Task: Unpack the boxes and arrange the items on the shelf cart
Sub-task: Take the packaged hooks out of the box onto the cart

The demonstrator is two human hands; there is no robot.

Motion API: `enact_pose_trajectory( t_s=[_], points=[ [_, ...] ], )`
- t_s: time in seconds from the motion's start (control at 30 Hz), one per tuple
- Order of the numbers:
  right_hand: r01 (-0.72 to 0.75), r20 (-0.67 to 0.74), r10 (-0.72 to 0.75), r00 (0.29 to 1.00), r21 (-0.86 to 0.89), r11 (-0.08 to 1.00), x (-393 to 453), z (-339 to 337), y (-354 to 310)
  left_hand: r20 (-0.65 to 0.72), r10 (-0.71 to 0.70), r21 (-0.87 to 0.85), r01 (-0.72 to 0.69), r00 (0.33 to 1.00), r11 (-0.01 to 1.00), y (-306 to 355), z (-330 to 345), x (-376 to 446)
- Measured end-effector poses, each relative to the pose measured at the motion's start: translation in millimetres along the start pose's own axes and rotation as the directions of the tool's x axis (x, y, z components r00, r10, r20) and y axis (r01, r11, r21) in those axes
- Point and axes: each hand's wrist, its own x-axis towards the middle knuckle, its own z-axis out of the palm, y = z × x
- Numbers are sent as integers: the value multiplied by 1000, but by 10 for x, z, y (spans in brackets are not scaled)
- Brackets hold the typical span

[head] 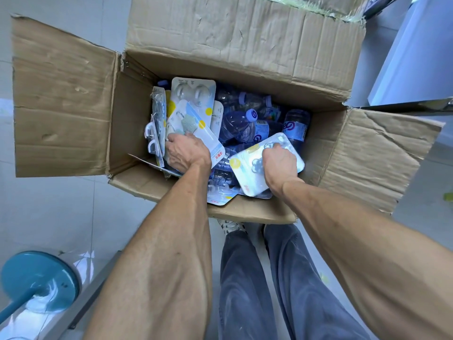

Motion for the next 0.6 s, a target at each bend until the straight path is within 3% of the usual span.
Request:
enact_pose_trajectory(
  t_s=[0.1,0.33,0.6],
  points=[
    [-11,18,10,1000,23,1000,-46,29,-68,15,-15,39,14,1000,999,21,1,-51],
    [-198,1,200,980,126,972,-158,-43,-76,30,41,89,-43,999,995,13,-191,-162],
    [-224,42,220,975,245,943,-516,-1055,-47,47,203,38,-205,978,978,346,-987,-801]
  ],
)
